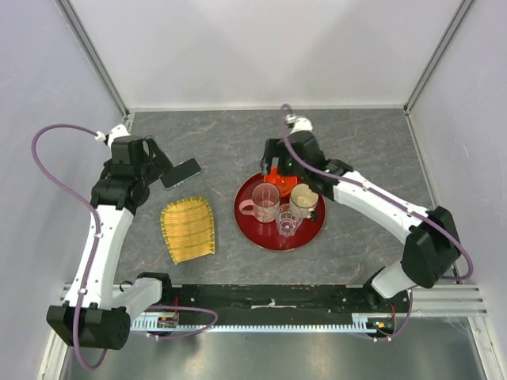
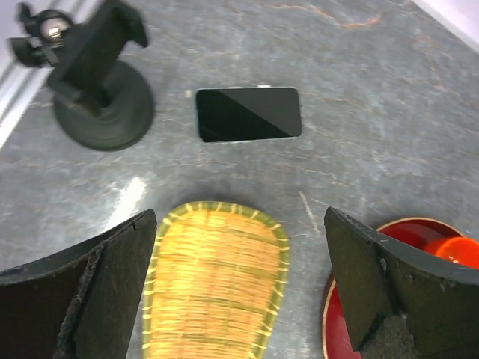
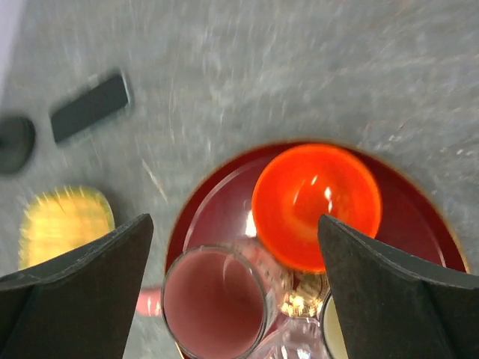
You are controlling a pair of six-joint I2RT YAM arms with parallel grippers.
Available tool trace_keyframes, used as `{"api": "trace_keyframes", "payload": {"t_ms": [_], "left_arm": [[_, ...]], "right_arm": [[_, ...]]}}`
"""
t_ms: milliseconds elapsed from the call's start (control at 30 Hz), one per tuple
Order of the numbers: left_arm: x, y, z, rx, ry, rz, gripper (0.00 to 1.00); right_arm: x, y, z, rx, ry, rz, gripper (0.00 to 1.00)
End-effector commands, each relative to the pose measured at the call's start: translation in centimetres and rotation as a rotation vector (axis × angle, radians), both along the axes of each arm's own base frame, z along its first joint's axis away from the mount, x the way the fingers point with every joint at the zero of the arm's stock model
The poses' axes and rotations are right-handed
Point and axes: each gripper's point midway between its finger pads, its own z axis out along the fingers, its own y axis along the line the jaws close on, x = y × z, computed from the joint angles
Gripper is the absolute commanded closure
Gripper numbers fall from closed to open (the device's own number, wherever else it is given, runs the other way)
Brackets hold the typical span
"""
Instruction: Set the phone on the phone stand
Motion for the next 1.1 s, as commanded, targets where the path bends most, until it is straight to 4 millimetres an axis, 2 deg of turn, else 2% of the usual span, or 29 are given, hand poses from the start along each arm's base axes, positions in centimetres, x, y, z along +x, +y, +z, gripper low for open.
{"api": "trace_keyframes", "payload": {"t_ms": [0, 67, 100, 133, 200, 233, 267, 300, 333, 433, 533, 633, 667, 700, 733, 767, 833, 900, 967, 1000, 1033, 1067], "left_arm": [[-3.2, 4.0, 1.0, 0.149, -0.027, 0.149, 0.01], [-4.1, 5.5, 1.1, 0.196, -0.035, 0.222, 0.0], [-4.4, 5.7, 1.5, 0.204, -0.052, 0.231, 0.0], [-4.3, 5.7, 1.6, 0.216, -0.058, 0.218, 0.0], [-2.3, 3.4, 2.0, 0.214, -0.094, 0.038, 0.0], [-1.4, 2.0, 2.0, 0.195, -0.092, -0.053, 0.0], [-0.6, -0.8, 1.8, 0.128, -0.094, -0.206, 0.0], [0.6, -2.0, 0.4, 0.104, -0.038, -0.281, 0.03], [1.3, -3.9, 1.2, 0.055, -0.05, -0.37, 0.08], [3.9, -4.6, 0.1, 0.014, 0.036, -0.393, 0.17], [5.9, -4.8, 0.5, -0.005, 0.0, -0.371, 0.16], [7.2, -5.3, 0.8, -0.021, -0.048, -0.386, 0.08], [8.1, -5.8, 0.0, -0.029, -0.033, -0.411, 0.06], [8.6, -5.9, -0.8, -0.019, -0.006, -0.439, 0.07], [9.3, -6.2, -0.3, -0.02, -0.006, -0.459, 0.08], [9.8, -6.3, -2.5, -0.017, 0.071, -0.48, 0.09], [10.5, -5.4, -2.7, 0.017, 0.096, -0.45, 0.1], [10.2, -4.7, -2.9, 0.028, 0.09, -0.395, 0.1], [9.8, -3.2, -1.9, 0.032, 0.025, -0.272, 0.1], [8.1, -2.4, -1.8, 0.037, 0.009, -0.216, 0.1], [7.3, -0.3, -1.7, 0.078, 0.003, -0.101, 0.08], [6.4, 0.7, -1.7, 0.061, -0.006, -0.02, 0.07]], "right_arm": [[-4.1, 2.0, -1.8, -0.235, 0.071, 0.199, 0.02], [-4.3, 0.7, -2.1, -0.344, 0.066, 0.177, 0.02], [-5.0, 0.0, -2.6, -0.4, 0.085, 0.181, 0.02], [-5.2, -0.7, -2.1, -0.425, 0.072, 0.175, 0.02], [-5.4, -2.6, -1.7, -0.503, 0.053, 0.154, 0.02], [-5.7, -3.4, -0.4, -0.507, 0.023, 0.139, 0.02], [-5.8, -4.3, 0.1, -0.53, 0.004, 0.123, 0.02], [-6.0, -4.7, 0.7, -0.535, -0.011, 0.124, 0.02], [-6.7, -5.4, 2.1, -0.517, -0.047, 0.126, 0.02], [-8.3, -6.5, 4.8, -0.463, -0.136, 0.153, 0.02], [-10.4, -6.9, 6.9, -0.366, -0.208, 0.196, 0.02], [-12.3, -6.9, 7.7, -0.283, -0.232, 0.238, 0.02], [-12.8, -6.7, 7.7, -0.267, -0.234, 0.261, 0.02], [-13.3, -6.4, 7.6, -0.254, -0.232, 0.294, 0.02], [-14.1, -6.0, 7.4, -0.235, -0.228, 0.343, 0.02], [-14.4, -5.8, 7.4, -0.226, -0.229, 0.357, 0.02], [-14.7, -5.8, 7.1, -0.217, -0.224, 0.367, 0.02], [-14.9, -5.8, 7.0, -0.214, -0.219, 0.371, 0.02], [-15.0, -5.8, 6.6, -0.217, -0.211, 0.377, 0.02], [-14.9, -5.8, 6.6, -0.219, -0.212, 0.376, 0.02], [-15.0, -5.8, 6.4, -0.223, -0.211, 0.378, 0.02], [-14.9, -5.9, 6.4, -0.225, -0.213, 0.375, 0.02]]}}
